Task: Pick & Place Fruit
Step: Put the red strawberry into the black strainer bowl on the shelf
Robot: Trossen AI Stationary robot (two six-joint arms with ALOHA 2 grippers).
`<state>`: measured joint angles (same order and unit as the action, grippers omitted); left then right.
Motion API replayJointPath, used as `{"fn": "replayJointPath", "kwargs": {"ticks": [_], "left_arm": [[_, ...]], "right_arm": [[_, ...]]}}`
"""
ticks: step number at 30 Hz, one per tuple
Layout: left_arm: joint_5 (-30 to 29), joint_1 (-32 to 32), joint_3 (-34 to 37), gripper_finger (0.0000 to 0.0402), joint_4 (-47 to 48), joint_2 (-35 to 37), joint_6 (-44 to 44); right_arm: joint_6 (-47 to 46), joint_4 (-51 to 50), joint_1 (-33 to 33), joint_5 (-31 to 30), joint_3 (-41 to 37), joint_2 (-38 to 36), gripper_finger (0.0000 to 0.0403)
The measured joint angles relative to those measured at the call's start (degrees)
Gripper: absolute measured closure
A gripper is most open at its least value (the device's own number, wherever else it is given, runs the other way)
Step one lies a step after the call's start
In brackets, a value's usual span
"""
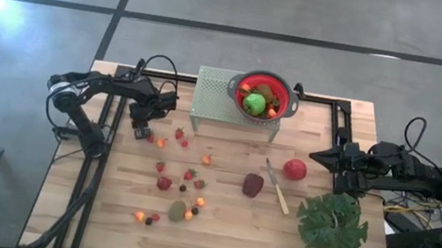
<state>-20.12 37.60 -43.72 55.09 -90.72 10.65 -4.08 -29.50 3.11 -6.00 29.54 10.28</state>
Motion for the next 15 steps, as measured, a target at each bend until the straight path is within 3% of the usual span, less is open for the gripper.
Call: {"fn": "replayJointPath", "kwargs": {"ticks": [15], "left_arm": [[-1.01, 0.0, -0.18, 0.0296, 0.2, 0.0, -0.13]], "right_arm": [[0.01, 0.0, 0.0, 0.01, 0.0, 0.0, 0.0394]]}}
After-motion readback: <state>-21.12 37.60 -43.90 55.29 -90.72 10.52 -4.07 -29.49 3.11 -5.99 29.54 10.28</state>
